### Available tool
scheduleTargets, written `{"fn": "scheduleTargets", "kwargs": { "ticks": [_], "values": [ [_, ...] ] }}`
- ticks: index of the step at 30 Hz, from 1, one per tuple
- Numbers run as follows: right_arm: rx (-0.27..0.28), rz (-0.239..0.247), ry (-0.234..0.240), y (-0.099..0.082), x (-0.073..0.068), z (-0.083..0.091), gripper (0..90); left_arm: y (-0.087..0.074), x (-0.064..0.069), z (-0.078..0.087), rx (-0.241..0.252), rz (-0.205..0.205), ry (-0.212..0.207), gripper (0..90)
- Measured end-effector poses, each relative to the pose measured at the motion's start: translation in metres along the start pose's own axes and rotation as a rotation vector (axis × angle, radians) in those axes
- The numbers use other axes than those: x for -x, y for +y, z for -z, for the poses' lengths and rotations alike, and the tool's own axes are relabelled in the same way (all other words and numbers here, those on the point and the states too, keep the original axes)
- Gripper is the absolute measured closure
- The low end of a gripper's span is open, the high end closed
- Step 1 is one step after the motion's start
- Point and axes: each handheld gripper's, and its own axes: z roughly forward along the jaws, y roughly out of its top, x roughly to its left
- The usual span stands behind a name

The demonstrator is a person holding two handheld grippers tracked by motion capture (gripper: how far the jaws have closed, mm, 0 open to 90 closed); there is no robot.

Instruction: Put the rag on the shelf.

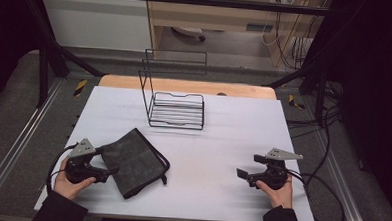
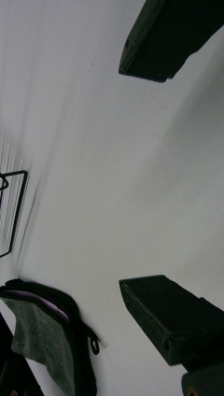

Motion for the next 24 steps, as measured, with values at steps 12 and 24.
{"fn": "scheduleTargets", "kwargs": {
  "ticks": [12, 24],
  "values": [
    [-0.013, -0.005, 0.001, -0.001, -0.004, -0.005, 2.2, 0.000, 0.001, 0.000, -0.007, 0.002, 0.012, 5.8],
    [-0.051, 0.011, 0.037, 0.007, -0.027, -0.030, 3.2, 0.000, -0.001, 0.002, 0.000, 0.003, 0.027, 5.7]
  ]
}}
